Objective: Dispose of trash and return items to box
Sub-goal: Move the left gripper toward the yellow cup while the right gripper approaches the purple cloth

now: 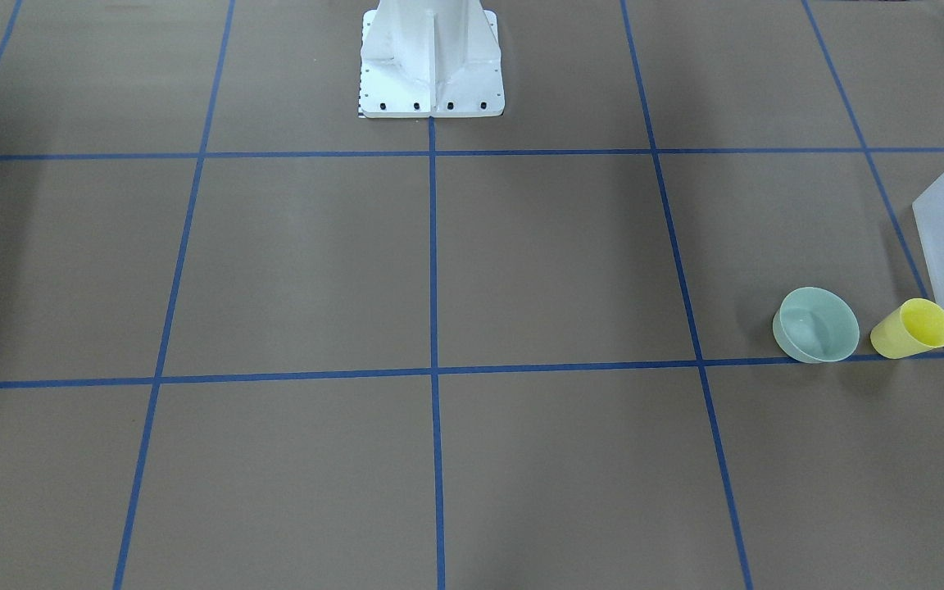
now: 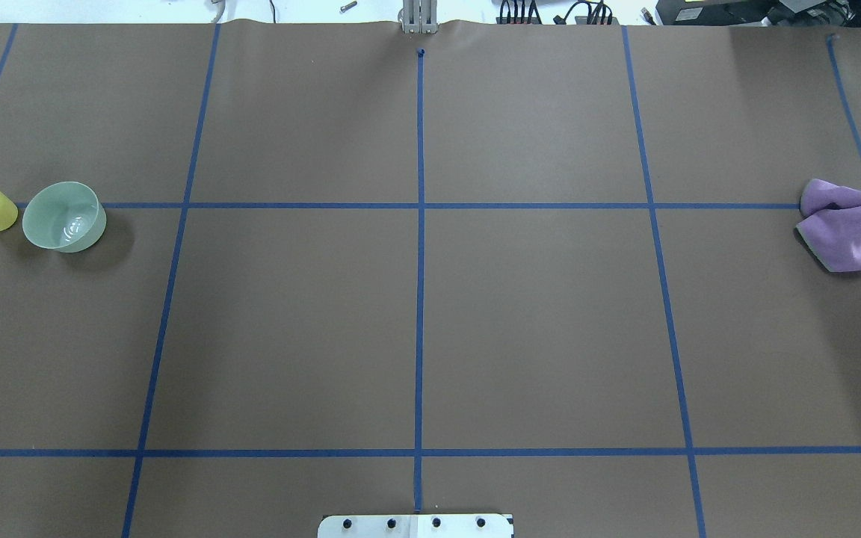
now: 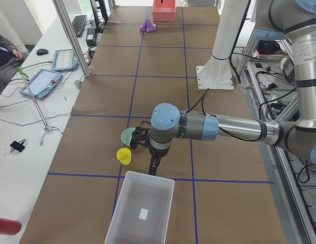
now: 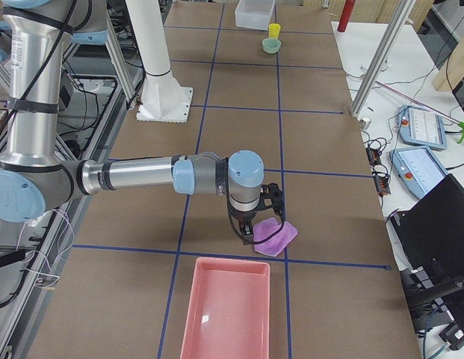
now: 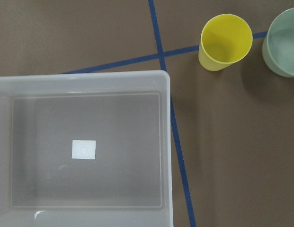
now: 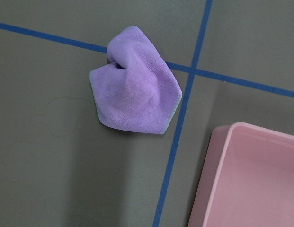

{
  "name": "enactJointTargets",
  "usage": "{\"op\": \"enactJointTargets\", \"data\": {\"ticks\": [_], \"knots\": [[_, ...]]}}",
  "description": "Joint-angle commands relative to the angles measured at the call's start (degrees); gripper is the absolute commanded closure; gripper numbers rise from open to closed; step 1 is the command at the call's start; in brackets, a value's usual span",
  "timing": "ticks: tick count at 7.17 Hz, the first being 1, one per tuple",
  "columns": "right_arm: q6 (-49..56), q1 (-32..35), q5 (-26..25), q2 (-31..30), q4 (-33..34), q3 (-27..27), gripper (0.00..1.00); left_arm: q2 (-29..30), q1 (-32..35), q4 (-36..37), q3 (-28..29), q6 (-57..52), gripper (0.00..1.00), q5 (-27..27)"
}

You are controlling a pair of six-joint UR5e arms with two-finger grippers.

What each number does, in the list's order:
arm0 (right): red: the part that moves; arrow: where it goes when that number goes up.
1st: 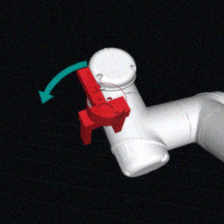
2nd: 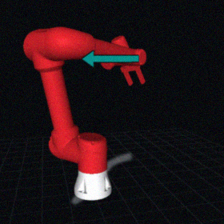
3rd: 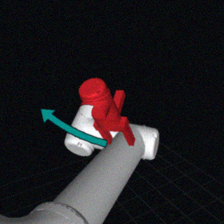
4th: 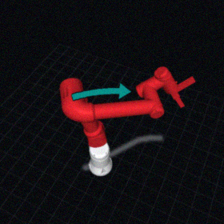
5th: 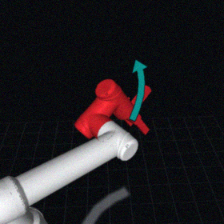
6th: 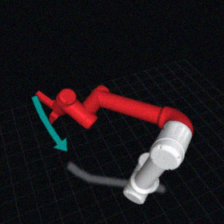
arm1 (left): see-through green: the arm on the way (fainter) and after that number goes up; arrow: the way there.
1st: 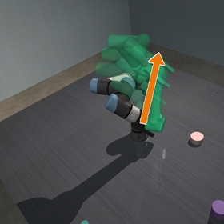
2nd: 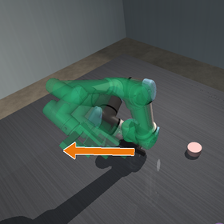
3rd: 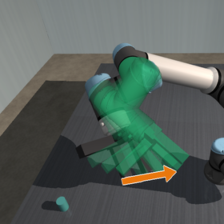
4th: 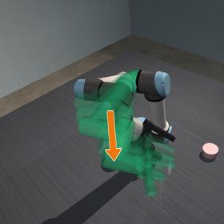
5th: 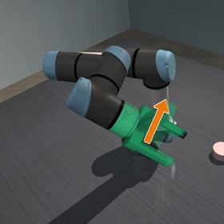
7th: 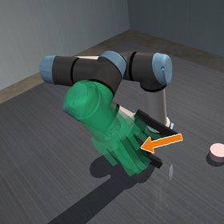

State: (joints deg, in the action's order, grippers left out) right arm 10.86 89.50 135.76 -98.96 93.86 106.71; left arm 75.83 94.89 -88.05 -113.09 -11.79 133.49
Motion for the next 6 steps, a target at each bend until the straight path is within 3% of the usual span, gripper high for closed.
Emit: {"op": "enactJointTargets", "data": {"ticks": [1,2,4,5,6], "knots": [[-0.74,0.15,-0.05,-0.43,-12.73,0.34,0.0,2.11,0.03,-1.85,-1.96,-0.33,0.02,0.1],[-3.19,0.15,-0.84,-2.27,-17.17,-0.79,0.0,5.09,-0.14,-9.26,0.39,0.45,0.02,-0.24],[-3.74,0.23,-1.02,-5.28,-23.07,-1.07,0.0,10.97,-0.49,-10.12,8.81,2.82,0.02,4.38],[-14.44,-0.81,-1.02,-3.54,-23.98,-0.2,0.0,15.79,-2.41,-10.39,11.72,2.66,0.02,4.41],[-22.82,-4.56,-2.07,-1.34,-24.68,0.33,0.0,16.28,-7.3,-13.43,12.71,3.0,0.02,4.15]]}}
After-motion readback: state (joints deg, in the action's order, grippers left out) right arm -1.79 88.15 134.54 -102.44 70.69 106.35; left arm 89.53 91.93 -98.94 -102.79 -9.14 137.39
